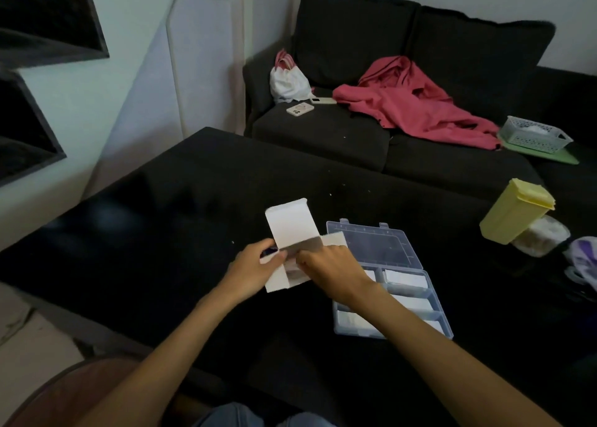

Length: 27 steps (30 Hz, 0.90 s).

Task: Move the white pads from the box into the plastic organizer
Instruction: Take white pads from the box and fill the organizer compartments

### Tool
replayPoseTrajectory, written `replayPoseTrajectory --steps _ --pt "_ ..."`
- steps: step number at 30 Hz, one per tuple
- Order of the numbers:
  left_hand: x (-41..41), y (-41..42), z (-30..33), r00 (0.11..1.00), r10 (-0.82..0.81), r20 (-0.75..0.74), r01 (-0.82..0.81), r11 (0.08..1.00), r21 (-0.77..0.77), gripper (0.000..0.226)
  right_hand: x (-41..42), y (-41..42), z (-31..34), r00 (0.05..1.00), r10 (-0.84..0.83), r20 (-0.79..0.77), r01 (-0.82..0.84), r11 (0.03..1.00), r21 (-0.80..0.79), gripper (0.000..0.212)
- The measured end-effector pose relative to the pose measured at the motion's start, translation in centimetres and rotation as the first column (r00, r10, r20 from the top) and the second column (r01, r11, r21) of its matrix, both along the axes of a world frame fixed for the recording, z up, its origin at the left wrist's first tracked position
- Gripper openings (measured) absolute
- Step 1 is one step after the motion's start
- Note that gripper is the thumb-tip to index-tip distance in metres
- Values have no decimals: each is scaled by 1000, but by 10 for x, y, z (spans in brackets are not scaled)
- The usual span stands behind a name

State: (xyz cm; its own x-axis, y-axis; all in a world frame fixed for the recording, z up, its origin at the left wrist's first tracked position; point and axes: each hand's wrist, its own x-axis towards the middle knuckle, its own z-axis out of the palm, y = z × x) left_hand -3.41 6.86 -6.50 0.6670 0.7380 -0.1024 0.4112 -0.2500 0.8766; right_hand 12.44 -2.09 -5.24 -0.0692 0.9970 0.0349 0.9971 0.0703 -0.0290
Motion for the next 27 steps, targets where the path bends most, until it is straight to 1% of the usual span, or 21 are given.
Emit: replayPoseTrajectory --steps 2,4,5,6,7,9,11,13,15,16,17,18,19,21,23,24,25,26,27 --pt "0 3 1 999 52 4 -52 999 5 26 2 -6 1 1000 -3 -27 5 999 54 30" --pt "-1 8 1 997 75 2 -75 997 -9 19 3 -13 2 996 -23 -91 38 985 171 26" --pt "-2 11 1 997 75 -2 -75 996 -42 18 3 -16 2 984 -54 -172 91 973 214 25" --pt "-2 13 2 998 69 -11 -70 994 -85 20 3 -19 3 950 -106 -293 175 959 223 25" --pt "-3 16 3 997 68 -23 -70 990 -122 24 2 -21 4 885 -157 -439 269 941 206 24" --pt "-1 22 5 995 84 -46 -88 990 -106 28 3 -23 8 684 -223 -694 422 897 127 22" --pt "2 27 7 991 118 -62 -121 991 -49 28 5 -25 15 479 -251 -841 512 858 35 20" --pt "8 27 9 984 160 -77 -162 987 -20 33 9 -32 25 277 -273 -921 557 827 -78 19" --pt "11 24 8 972 216 -98 -213 976 38 41 16 -41 32 92 -274 -957 534 825 -185 15" --pt "14 20 7 966 233 -110 -225 971 75 44 21 -47 35 13 -269 -963 508 832 -225 13" --pt "15 17 7 960 250 -127 -237 965 110 48 25 -54 37 -46 -269 -962 480 839 -258 12" --pt "16 12 6 951 273 -147 -252 957 145 52 30 -60 37 -77 -282 -956 461 840 -285 12" --pt "16 9 5 940 299 -166 -269 946 180 57 34 -66 37 -87 -301 -950 451 838 -307 13" --pt "16 3 6 919 354 -177 -296 912 285 63 44 -79 32 -71 -344 -936 454 825 -337 15" --pt "14 -4 12 919 375 -124 -273 829 487 63 53 -92 25 -15 -375 -927 490 805 -334 16" --pt "14 -9 15 929 364 -65 -257 764 592 61 58 -98 21 29 -388 -921 512 797 -320 17" --pt "14 -16 19 942 336 3 -253 703 665 57 62 -103 16 92 -409 -908 529 792 -303 18" --pt "17 -25 24 954 293 71 -257 670 696 51 66 -108 11 172 -437 -883 539 792 -287 18" --pt "20 -36 26 966 231 116 -245 678 693 45 68 -112 5 259 -461 -849 536 800 -270 18"
